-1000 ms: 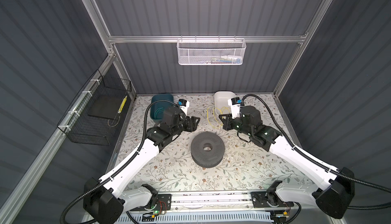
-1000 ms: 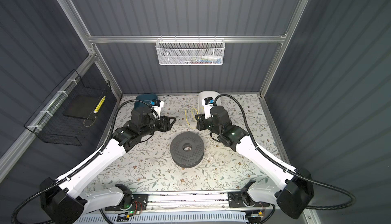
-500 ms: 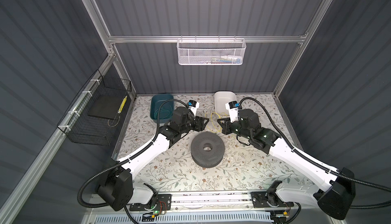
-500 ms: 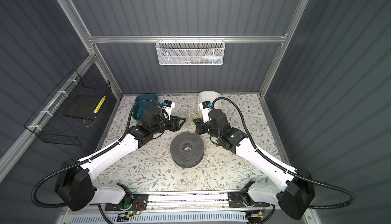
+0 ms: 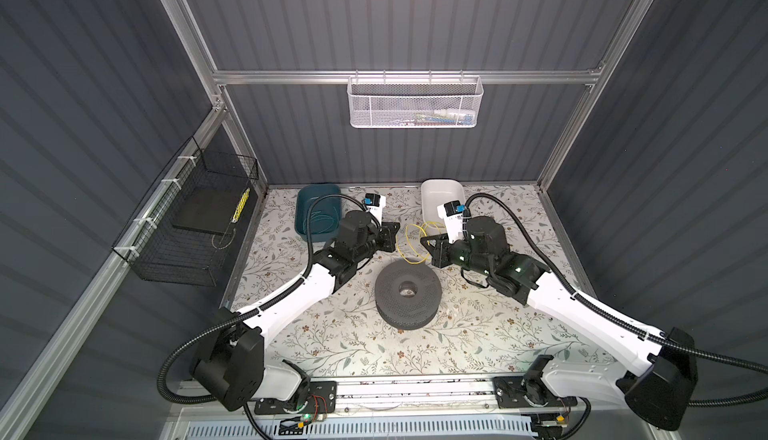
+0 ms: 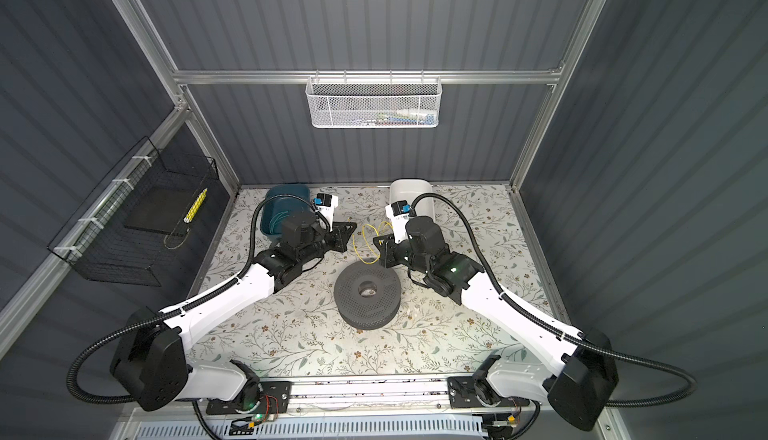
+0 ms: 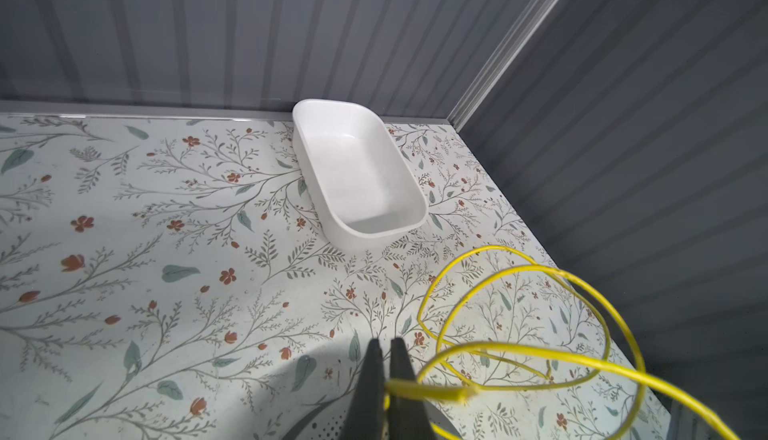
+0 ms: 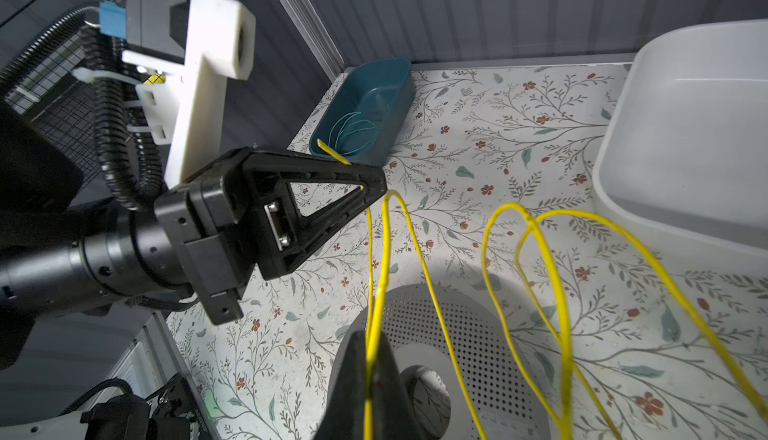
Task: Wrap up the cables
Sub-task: 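Grasp the yellow cable with the left gripper beside the right gripper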
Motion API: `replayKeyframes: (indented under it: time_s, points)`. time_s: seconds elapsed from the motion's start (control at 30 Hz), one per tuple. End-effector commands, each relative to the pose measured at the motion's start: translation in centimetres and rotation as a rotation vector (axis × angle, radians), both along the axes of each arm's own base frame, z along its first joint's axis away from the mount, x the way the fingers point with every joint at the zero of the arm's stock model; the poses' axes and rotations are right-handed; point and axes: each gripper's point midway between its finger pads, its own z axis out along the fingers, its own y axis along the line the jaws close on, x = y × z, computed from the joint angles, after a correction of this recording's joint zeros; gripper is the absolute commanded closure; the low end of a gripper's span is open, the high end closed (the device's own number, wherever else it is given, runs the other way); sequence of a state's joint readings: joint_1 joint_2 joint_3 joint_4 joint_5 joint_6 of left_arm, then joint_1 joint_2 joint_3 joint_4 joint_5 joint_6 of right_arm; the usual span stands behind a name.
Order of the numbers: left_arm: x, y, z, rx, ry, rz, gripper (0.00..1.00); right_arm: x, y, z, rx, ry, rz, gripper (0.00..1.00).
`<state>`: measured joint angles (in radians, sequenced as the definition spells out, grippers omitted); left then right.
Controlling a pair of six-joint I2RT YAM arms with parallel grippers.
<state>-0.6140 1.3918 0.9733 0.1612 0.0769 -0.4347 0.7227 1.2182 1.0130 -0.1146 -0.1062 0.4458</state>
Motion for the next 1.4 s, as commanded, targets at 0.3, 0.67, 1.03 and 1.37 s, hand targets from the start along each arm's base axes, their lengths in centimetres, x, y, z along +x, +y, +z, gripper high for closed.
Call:
replayKeyframes:
  time_s: [0.3,0.67,1.03,1.37]
  points:
    - [-0.7,5.4,3.3,-0.044,-0.053,0.248,1.0,3.8,-5.3,-3.0,0.038,0.037,-0.357,1.0]
    - [-2.0,8.7,3.0,-0.026,-0.048,0.355,1.0,6.2,-8.7,-4.5,0.291,0.147,-0.464,1.0]
    - [-2.1,8.6,0.9,-0.017,0.011,0.309,1.0,5.4,-5.6,-1.4,0.487,0.173,-0.214,1.0]
    - [-1.4,12.3,1.2,-0.19,0.087,0.366,0.81,5.5,-8.4,-1.2,0.438,0.121,-0.331,1.0]
